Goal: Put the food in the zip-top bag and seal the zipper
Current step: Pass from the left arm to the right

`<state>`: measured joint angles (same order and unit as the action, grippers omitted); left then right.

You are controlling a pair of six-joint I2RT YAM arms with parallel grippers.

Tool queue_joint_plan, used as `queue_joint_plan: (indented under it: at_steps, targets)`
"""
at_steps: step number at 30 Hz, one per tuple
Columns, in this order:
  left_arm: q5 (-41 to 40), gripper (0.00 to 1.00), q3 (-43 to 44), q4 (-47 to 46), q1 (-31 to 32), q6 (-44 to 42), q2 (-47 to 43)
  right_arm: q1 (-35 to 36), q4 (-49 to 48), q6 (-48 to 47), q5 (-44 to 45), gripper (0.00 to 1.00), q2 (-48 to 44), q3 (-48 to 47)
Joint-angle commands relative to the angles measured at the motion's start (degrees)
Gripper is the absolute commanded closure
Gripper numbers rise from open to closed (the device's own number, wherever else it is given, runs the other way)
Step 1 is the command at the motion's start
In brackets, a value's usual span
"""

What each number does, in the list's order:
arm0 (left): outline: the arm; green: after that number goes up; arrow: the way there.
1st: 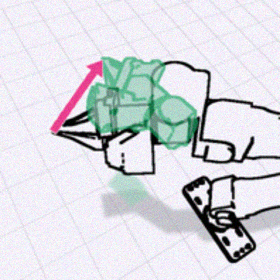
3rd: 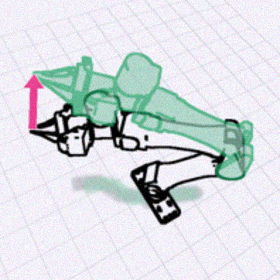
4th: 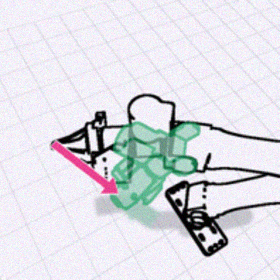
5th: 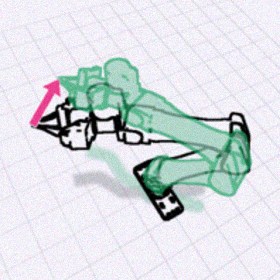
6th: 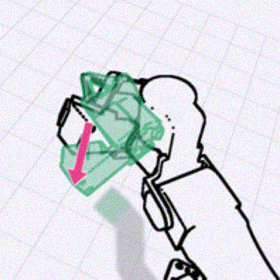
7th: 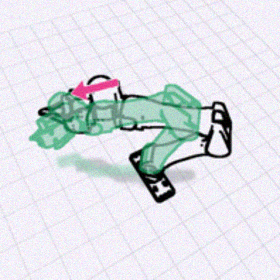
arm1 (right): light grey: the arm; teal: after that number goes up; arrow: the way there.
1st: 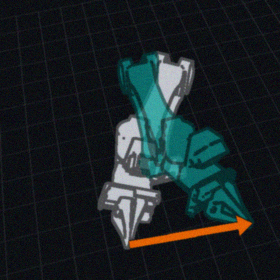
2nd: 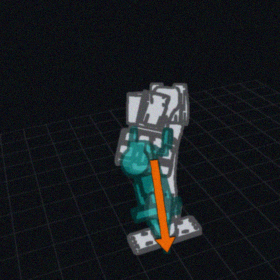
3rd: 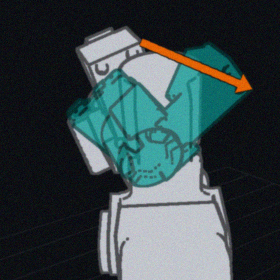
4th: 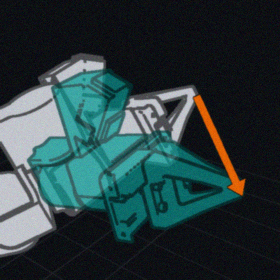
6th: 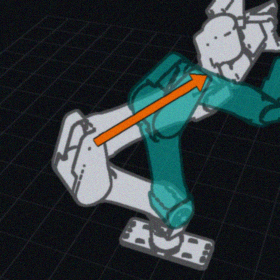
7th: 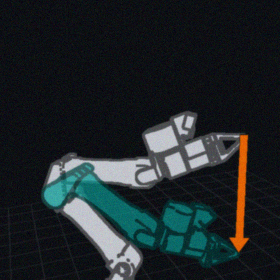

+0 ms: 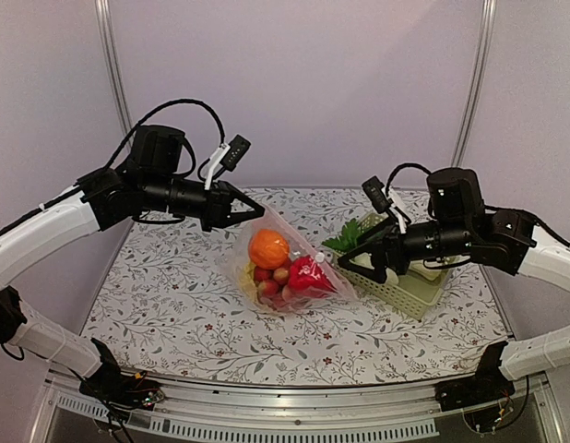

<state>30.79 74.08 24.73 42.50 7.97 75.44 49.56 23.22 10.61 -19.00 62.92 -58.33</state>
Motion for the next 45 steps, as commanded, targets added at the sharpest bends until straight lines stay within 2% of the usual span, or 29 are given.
queue_joint_plan:
  at_steps: [1, 8, 12, 22, 27, 34, 37, 38, 39, 41, 43, 45]
  targets:
    - [0.7, 1.0, 0.97, -2.41, -0.75, -0.83, -0.78, 1.62, -1.1, 0.75, 0.35, 0.01, 1.3, 1.85]
    - [0.08, 1.0, 1.24, -1.63, -0.77, -0.7, -0.85, 4.0, 1.42, -1.95, 3.29, 0.05, 4.28, 0.88]
    - [-0.28, 1.0, 1.24, -1.62, -0.75, -0.54, -1.24, 4.47, 2.48, -2.46, 3.84, 0.13, 4.62, 1.35]
    - [-0.2, 1.0, 1.06, -1.36, -0.76, -0.54, -1.84, 4.59, 0.92, -2.74, 4.59, 0.52, 6.78, 3.35]
    - [-0.03, 1.0, 0.8, -1.19, -0.78, -0.47, -2.22, 4.61, -0.87, -2.28, 4.81, 0.59, 8.25, 3.14]
    - [-0.05, 1.0, -0.26, -0.96, -0.8, -0.69, -3.2, 4.59, -0.84, -1.22, 4.76, 1.0, 7.45, 1.22]
    - [-0.88, 0.99, -0.73, -0.47, -0.91, -1.02, -3.84, 4.61, 2.7, -1.75, 4.41, 1.0, 5.45, -1.67]
    - [-1.1, 0.9, -0.74, -0.25, -0.93, -1.17, -4.08, 4.54, 4.4, -2.15, 3.46, 1.0, 4.98, -3.78]
    - [-1.26, 0.74, -0.69, 0.0, -1.01, -1.38, -4.23, 4.57, 6.57, -3.02, 2.68, 1.0, 4.51, -5.51]
    - [-1.98, 0.33, -0.16, 0.9, -1.02, -2.46, -4.43, 4.59, 11.53, -4.5, 0.97, 1.0, 4.36, -9.77]
    - [-2.3, 0.03, 1.67, 2.55, -0.95, -4.48, -4.28, 4.56, 17.33, -6.72, -1.37, 1.0, 5.3, -14.36]
    - [-1.75, 0.01, 4.38, 4.24, -0.82, -6.34, -3.53, 4.6, 23.91, -8.57, -3.94, 1.0, 7.35, -18.53]
